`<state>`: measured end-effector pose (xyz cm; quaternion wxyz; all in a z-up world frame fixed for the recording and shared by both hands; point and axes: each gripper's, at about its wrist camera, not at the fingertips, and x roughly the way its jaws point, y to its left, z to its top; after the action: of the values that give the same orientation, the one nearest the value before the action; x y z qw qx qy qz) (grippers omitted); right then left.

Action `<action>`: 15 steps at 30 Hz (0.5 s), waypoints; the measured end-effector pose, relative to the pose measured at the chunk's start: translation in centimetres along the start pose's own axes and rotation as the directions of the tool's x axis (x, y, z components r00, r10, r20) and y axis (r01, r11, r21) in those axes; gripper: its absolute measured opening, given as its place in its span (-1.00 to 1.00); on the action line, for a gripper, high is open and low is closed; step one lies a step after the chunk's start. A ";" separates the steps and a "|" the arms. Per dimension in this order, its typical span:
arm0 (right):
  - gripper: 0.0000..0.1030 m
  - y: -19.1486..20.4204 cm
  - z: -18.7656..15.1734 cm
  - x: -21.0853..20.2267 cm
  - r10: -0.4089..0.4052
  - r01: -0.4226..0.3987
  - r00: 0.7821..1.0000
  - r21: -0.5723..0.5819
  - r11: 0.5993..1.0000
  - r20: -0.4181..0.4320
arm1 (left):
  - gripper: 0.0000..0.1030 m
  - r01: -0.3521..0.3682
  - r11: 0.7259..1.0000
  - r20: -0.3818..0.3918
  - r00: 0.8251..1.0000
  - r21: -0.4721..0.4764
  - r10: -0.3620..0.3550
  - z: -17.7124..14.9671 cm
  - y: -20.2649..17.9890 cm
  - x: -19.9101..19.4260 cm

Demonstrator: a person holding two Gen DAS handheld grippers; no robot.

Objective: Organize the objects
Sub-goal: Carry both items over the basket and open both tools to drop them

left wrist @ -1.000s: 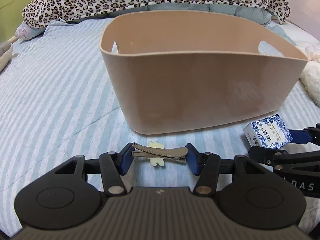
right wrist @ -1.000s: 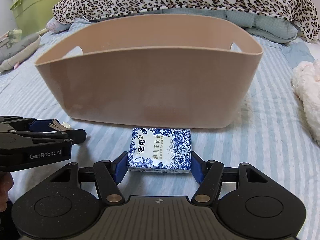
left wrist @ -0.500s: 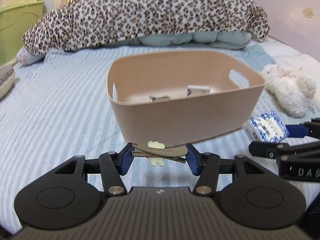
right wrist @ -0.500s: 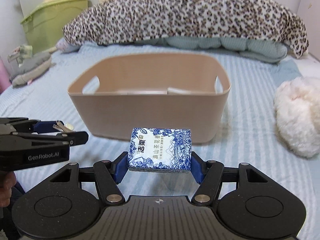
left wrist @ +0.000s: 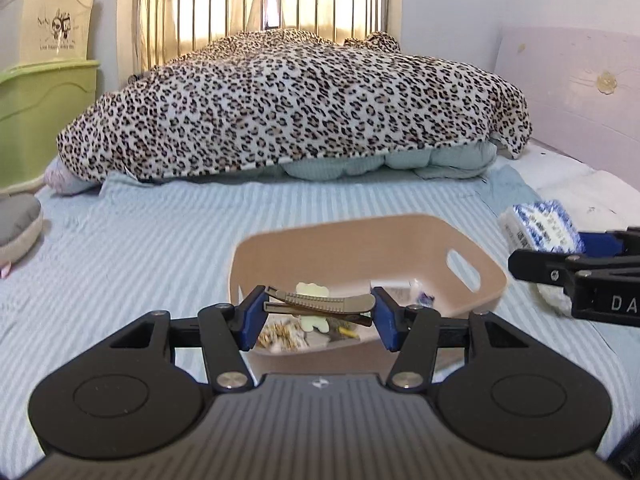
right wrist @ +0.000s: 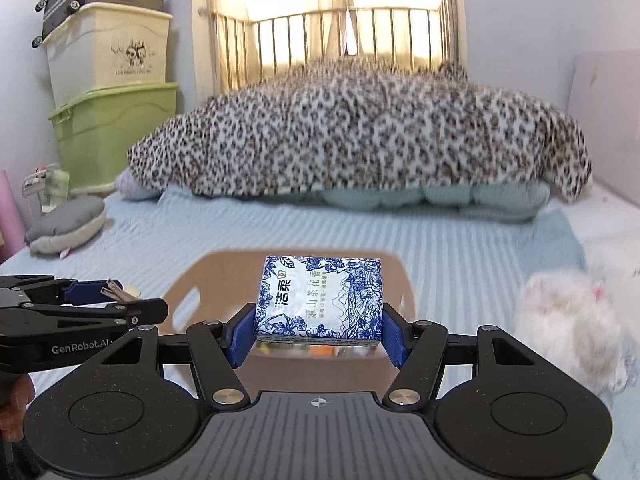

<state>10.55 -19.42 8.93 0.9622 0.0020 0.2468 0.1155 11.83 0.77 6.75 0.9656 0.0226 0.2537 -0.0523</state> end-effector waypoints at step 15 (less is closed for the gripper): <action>0.18 -0.4 3.4 7.7 -0.031 0.030 0.999 -0.060 0.998 -0.023 | 0.11 -0.047 0.999 -0.083 0.995 -0.001 0.047 2.9 -1.2 9.1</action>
<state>18.77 -17.89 8.23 0.9604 -0.0320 0.2549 0.1081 20.98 -1.40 4.81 0.9553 0.0291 0.2928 -0.0282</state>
